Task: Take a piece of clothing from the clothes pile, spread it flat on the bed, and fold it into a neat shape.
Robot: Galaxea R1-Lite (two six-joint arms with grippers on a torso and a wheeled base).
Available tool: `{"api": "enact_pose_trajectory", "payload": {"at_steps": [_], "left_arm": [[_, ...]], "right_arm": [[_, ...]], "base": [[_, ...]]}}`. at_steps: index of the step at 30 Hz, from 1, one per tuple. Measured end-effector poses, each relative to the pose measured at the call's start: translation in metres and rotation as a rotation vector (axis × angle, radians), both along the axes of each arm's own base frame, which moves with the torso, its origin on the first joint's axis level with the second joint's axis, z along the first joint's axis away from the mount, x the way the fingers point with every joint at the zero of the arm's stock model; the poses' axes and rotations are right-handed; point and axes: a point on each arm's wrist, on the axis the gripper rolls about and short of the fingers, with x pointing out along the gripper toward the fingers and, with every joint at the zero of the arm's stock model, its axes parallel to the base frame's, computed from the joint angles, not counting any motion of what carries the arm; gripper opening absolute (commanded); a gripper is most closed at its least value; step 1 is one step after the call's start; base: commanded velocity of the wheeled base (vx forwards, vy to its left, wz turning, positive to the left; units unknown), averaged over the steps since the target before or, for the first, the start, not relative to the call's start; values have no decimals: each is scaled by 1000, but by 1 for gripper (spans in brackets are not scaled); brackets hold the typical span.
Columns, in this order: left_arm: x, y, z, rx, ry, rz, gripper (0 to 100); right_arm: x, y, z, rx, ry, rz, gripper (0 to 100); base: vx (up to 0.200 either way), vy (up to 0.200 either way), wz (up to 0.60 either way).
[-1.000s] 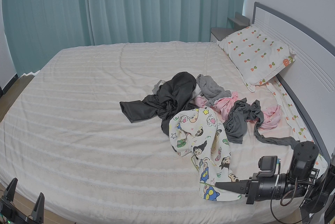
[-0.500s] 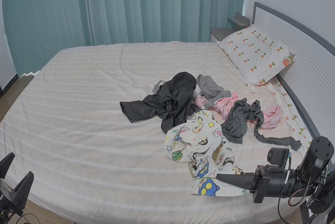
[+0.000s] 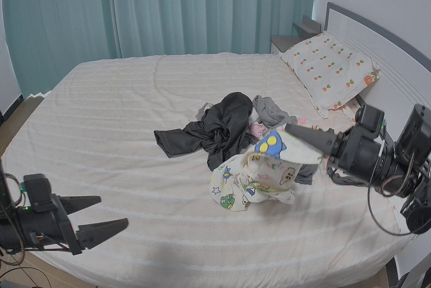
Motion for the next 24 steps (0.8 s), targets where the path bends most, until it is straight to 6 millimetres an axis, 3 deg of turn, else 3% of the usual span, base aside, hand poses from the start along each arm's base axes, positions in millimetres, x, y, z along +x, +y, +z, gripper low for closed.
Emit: {"api": "enact_pose_trajectory", "payload": {"at_steps": [4, 10, 18, 24], "left_arm": [[22, -19, -17, 9, 41, -68, 100], [46, -41, -45, 23, 103, -114, 100], [73, -79, -74, -40, 87, -97, 100], [77, -120, -110, -64, 91, -89, 100]], "right_arm": [[9, -4, 29, 59, -35, -20, 0], [14, -7, 55, 109, -43, -27, 0], [18, 0, 52, 122, 31, -7, 0], [26, 7, 39, 128, 120, -20, 0]], "base": [[0, 0, 0], [0, 0, 0], [0, 0, 0], [0, 0, 0]]}}
